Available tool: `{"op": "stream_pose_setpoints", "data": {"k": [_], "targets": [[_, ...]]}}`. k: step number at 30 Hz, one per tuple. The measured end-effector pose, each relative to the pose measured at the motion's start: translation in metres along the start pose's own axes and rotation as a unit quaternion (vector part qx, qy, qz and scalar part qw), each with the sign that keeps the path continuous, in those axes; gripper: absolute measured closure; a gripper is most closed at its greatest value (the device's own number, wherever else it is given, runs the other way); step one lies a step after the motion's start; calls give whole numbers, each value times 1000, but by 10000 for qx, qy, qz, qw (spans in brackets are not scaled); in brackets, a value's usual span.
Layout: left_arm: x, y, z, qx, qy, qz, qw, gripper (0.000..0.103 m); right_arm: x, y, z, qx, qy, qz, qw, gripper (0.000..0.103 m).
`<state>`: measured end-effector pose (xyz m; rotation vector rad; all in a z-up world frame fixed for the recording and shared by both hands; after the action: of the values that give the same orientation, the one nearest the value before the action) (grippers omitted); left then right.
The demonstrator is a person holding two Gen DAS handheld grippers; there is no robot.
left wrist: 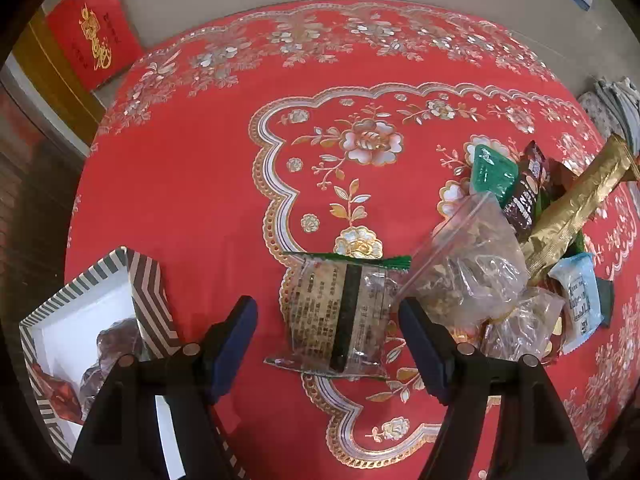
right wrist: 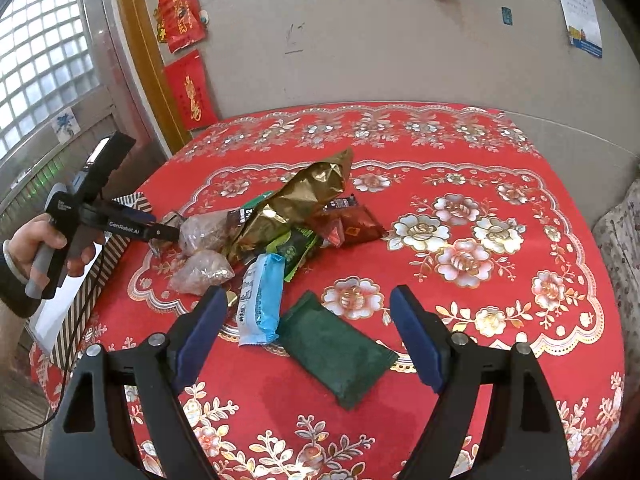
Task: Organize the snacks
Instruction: 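Grasp the clear cookie packet with the left gripper while the right gripper grasps the blue-white bar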
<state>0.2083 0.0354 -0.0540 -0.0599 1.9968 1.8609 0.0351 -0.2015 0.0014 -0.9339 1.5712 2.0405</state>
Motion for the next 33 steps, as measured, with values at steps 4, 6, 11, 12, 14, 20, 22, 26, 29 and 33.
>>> {"op": "stream_pose_setpoints", "data": {"k": [4, 6, 11, 12, 14, 20, 22, 26, 29, 33], "targets": [[3, -4, -3, -142, -42, 54, 9999, 29, -4, -8, 12, -71, 197, 95, 9997, 19], [5, -7, -4, -268, -78, 62, 9996, 28, -6, -16, 24, -93, 485, 159, 9987, 19], [4, -7, 1, -155, 121, 39, 9998, 30, -7, -47, 46, 302, 1128, 546, 9917, 19], [4, -8, 2, -108, 178, 42, 9998, 30, -7, -51, 49, 377, 1237, 593, 9898, 19], [4, -8, 3, -55, 216, 42, 9997, 30, -5, -61, 58, 633, 1531, 639, 9841, 19], [6, -8, 4, -90, 179, -18, 9998, 32, 0, -80, 66, 861, 1906, 881, 9739, 26], [6, -7, 4, 8, 301, -12, 9995, 40, 0, -85, 64, 805, 1912, 961, 9735, 57], [10, -4, -2, -103, 207, -141, 9996, 53, 4, -88, 61, 759, 1882, 1015, 9739, 75], [15, 1, -4, -171, 242, -203, 9994, 54, 6, -79, 59, 650, 1764, 910, 9779, 78], [29, 15, -6, -120, 409, -377, 9984, 54, 8, -64, 54, 500, 1585, 804, 9828, 79]]}}
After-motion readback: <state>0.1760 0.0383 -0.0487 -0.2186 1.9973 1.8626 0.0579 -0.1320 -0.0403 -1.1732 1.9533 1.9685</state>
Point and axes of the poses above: each gripper's, at about its wrist camera, not at the fingertips, and y roughly against the way its jaws point, z to its left, x to its underside, the point moved 4 cm from there along -y, roughly the way its jaws point, and after that the axes turned 5 degrees about y, right-handed, at the moved point
